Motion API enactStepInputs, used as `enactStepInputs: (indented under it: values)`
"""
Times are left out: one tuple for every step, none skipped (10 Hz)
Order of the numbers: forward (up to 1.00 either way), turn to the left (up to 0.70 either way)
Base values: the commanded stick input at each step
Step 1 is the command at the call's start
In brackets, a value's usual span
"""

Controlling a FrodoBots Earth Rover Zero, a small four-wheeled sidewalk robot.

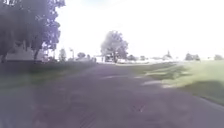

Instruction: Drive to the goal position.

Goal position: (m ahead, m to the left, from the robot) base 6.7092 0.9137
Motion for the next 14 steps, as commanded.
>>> enactStepInputs:
  values:
    - [0.70, -0.18]
    - [0.70, -0.18]
    - [0.70, -0.18]
    - [0.70, -0.19]
    - [0.70, -0.19]
    - [0.70, -0.18]
    - [0.70, -0.18]
    - [0.70, -0.15]
    - [0.70, -0.14]
    - [0.70, -0.14]
    - [0.70, -0.13]
    - [0.70, -0.06]
    - [0.70, -0.05]
    - [0.70, -0.03]
